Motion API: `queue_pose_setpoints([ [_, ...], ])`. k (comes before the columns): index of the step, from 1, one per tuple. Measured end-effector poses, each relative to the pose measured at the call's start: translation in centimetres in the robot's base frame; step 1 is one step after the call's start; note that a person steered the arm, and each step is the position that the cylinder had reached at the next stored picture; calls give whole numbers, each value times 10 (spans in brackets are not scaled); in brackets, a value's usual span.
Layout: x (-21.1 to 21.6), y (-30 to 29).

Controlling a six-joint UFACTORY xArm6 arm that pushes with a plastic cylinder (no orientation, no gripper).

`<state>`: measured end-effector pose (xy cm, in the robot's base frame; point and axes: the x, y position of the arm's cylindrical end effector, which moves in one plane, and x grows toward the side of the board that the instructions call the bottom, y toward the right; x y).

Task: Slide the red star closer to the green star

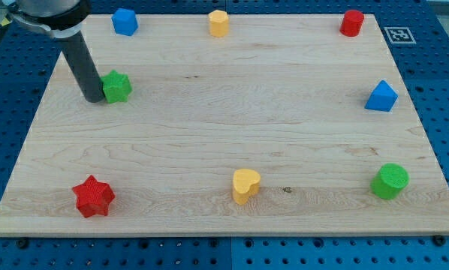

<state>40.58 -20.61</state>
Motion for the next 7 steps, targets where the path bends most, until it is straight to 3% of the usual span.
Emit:
queue_pose_setpoints([
  [1,23,22],
  [4,200,-42],
  [7,213,28],
])
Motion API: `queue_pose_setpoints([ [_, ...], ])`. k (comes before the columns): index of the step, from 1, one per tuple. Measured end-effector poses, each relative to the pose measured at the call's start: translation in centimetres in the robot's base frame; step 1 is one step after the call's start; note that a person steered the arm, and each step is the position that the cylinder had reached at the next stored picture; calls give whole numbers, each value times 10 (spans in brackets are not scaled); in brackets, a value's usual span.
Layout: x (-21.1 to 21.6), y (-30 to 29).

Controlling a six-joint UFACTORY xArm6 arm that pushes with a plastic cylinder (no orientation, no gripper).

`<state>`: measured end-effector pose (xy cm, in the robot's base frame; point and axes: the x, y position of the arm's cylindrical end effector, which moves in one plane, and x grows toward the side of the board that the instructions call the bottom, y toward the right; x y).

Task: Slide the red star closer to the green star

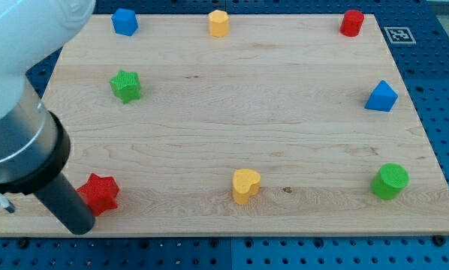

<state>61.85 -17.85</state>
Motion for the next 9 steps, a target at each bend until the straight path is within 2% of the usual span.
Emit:
queue_pose_setpoints([
  [2,-4,-5],
  [7,-35,38],
  [9,-84,38],
])
